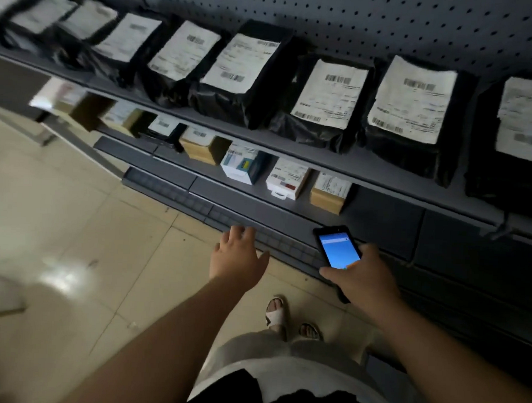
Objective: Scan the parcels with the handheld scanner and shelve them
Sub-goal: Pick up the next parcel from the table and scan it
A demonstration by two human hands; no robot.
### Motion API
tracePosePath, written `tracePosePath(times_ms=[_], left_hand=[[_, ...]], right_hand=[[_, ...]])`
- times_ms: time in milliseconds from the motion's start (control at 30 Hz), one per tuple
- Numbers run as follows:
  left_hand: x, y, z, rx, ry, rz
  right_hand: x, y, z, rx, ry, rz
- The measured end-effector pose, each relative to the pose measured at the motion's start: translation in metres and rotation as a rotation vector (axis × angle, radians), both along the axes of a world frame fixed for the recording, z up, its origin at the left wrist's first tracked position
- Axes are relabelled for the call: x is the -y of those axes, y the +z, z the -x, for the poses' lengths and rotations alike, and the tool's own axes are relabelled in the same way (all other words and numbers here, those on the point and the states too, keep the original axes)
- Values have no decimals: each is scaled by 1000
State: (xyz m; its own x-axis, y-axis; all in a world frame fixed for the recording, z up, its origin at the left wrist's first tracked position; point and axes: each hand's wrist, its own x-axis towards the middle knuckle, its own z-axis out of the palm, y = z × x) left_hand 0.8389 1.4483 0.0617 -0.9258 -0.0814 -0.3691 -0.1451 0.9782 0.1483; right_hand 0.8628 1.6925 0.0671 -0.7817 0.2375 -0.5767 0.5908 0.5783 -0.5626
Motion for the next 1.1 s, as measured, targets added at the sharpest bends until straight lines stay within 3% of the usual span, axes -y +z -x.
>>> tracePosePath(times_ms=[300, 600, 1100], left_hand=[[94, 22, -32, -83, 361, -51], [253, 34, -63, -155, 720, -130], [495, 21, -66, -148, 1015, -182]], right_hand=[[98, 24, 53, -52, 371, -43], [287, 54, 102, -168, 683, -102], [575, 51, 151, -190, 935, -86]])
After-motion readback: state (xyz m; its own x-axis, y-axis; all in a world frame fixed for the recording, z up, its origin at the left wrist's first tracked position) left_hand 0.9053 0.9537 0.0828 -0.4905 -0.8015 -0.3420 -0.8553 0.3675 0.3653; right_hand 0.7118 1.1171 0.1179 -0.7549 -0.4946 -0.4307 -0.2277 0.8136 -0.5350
